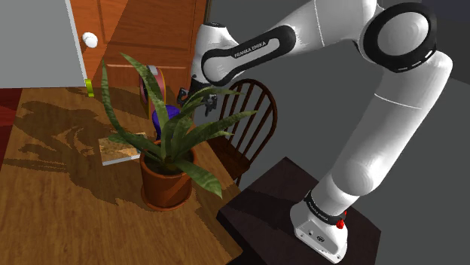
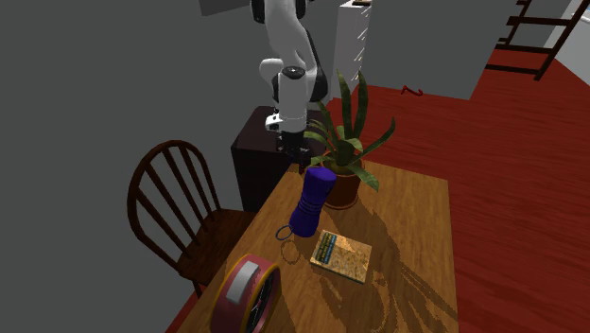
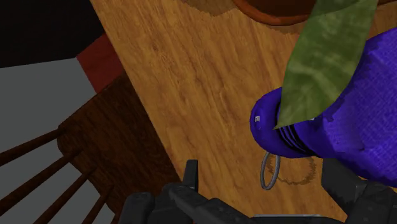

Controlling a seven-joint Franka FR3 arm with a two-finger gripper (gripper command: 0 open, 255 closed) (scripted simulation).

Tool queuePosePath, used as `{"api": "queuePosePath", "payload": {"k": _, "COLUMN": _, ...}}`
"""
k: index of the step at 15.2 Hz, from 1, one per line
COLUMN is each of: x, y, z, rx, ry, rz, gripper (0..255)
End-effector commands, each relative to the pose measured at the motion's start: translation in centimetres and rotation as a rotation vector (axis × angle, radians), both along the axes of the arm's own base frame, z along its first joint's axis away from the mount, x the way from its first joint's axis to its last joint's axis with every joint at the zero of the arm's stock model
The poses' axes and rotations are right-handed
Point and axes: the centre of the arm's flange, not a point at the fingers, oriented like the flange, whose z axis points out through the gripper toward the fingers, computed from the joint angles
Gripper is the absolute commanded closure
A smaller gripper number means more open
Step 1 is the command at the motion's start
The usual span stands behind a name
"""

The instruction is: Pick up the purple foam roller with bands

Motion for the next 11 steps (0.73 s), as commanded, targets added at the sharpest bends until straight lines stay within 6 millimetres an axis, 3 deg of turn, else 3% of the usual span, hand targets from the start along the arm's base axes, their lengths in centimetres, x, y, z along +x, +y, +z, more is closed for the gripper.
{"api": "queuePosePath", "payload": {"k": 1, "x": 1.8, "y": 0.8, "z": -1.8, "rx": -0.005, "ry": -0.001, "rz": -0.042, "gripper": 0}}
{"api": "queuePosePath", "payload": {"k": 11, "x": 11.6, "y": 0.8, "z": -10.6, "rx": -0.031, "ry": -0.003, "rz": -0.237, "gripper": 0}}
